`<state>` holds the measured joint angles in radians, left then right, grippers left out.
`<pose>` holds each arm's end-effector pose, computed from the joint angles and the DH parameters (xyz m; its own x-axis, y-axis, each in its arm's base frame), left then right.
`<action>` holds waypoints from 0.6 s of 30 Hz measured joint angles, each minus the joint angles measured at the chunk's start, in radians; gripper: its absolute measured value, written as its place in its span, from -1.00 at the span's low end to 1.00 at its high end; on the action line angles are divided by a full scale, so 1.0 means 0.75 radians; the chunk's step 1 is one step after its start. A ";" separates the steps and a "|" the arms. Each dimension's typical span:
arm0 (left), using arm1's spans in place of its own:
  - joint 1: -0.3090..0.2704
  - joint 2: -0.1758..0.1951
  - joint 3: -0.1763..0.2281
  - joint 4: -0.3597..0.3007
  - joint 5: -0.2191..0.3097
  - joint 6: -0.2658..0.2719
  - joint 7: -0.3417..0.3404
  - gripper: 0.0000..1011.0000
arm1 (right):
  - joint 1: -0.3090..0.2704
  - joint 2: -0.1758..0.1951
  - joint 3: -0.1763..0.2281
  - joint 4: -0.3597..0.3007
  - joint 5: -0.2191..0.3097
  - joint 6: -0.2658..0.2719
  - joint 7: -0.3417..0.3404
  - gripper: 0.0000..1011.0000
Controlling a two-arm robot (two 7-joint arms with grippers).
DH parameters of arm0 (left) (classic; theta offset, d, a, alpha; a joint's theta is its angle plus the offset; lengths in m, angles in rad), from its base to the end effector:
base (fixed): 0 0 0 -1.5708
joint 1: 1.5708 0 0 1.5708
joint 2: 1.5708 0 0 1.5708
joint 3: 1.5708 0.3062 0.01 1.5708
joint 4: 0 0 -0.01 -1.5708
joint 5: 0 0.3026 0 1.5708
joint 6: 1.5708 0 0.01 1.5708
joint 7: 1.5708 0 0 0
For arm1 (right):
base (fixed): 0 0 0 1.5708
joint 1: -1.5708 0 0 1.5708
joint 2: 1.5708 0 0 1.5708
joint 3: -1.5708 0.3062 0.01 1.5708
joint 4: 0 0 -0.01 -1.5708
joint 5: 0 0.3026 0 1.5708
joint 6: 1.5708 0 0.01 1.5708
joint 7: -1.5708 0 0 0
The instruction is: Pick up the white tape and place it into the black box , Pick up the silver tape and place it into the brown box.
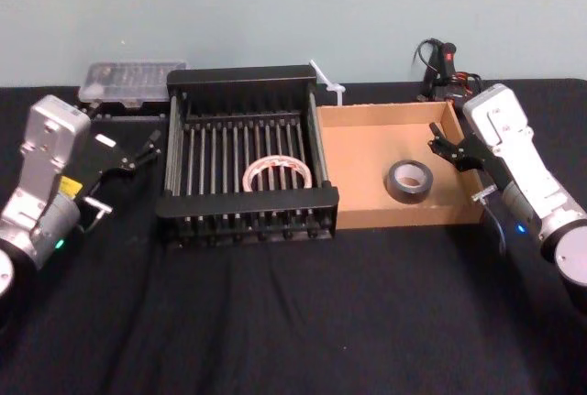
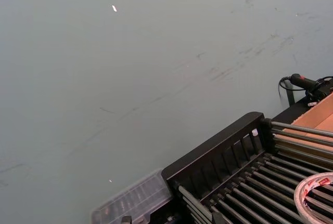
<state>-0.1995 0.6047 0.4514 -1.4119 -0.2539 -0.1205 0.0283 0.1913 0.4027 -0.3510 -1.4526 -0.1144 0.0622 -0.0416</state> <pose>0.3549 0.0935 -0.3142 0.2923 0.8803 0.3738 -0.9553 0.2873 0.0704 0.3643 -0.0377 -0.3046 0.2184 -0.8187 0.5311 0.9753 0.2011 -0.0912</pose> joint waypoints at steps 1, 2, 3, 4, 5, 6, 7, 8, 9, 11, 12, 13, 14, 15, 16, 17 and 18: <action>0.000 0.000 0.000 0.000 0.000 0.000 0.000 0.98 | 0.000 0.000 -0.001 0.000 0.000 0.000 0.000 0.98; 0.000 0.000 0.000 0.000 0.000 0.000 0.000 0.98 | 0.000 0.001 -0.001 0.000 0.000 0.000 0.000 0.98; 0.000 0.000 0.000 0.000 0.000 0.000 0.000 0.98 | 0.000 0.001 -0.001 0.000 0.000 0.000 0.000 0.98; 0.000 0.000 0.000 0.000 0.000 0.000 0.000 0.98 | 0.000 0.001 -0.002 0.000 0.000 0.000 0.000 0.98; 0.000 0.000 0.000 0.000 0.000 0.000 0.000 0.98 | 0.000 0.001 -0.002 0.000 0.000 0.000 0.000 0.98; 0.000 0.000 0.000 0.000 0.000 0.000 0.000 0.98 | 0.000 0.002 -0.002 0.000 0.000 0.000 0.001 0.98; 0.000 0.000 0.000 0.000 0.000 0.000 0.000 0.98 | 0.001 0.002 -0.002 0.000 0.000 0.000 0.001 0.98; 0.000 0.000 0.000 0.000 0.000 0.000 0.000 0.98 | 0.001 0.002 -0.003 0.000 0.000 0.000 0.001 0.98; 0.000 0.000 0.000 0.000 0.000 0.000 0.000 0.98 | 0.001 0.002 -0.003 0.000 0.000 -0.001 0.001 0.98; 0.000 0.000 0.000 0.000 0.000 0.000 0.000 0.98 | 0.001 0.002 -0.003 0.000 0.000 -0.001 0.001 0.98; 0.000 0.000 0.000 0.000 0.000 0.000 0.000 0.98 | 0.001 0.002 -0.004 0.000 0.000 -0.001 0.001 0.98; 0.000 0.000 0.000 0.000 0.000 0.000 0.000 0.98 | 0.001 0.002 -0.004 0.000 0.000 -0.001 0.001 0.98; 0.000 0.000 0.000 0.000 0.000 0.000 0.000 0.98 | 0.001 0.002 -0.004 0.000 0.000 -0.001 0.001 0.98; 0.000 0.000 0.000 0.000 0.000 0.000 0.000 0.98 | 0.002 0.003 -0.004 0.000 0.000 -0.001 0.001 0.98; 0.000 0.000 0.000 0.000 0.000 0.000 0.000 0.98 | 0.002 0.003 -0.004 0.000 0.000 -0.001 0.001 0.98; 0.000 0.000 0.000 0.000 0.000 0.000 0.000 0.98 | 0.002 0.003 -0.004 0.000 0.000 -0.001 0.001 0.98; 0.000 0.000 0.000 0.000 0.000 0.000 0.000 0.98 | 0.002 0.003 -0.005 0.000 0.000 -0.001 0.001 0.98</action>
<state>-0.1995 0.6047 0.4514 -1.4120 -0.2539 -0.1205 0.0283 0.1928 0.4049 -0.3545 -1.4523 -0.1144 0.0611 -0.0410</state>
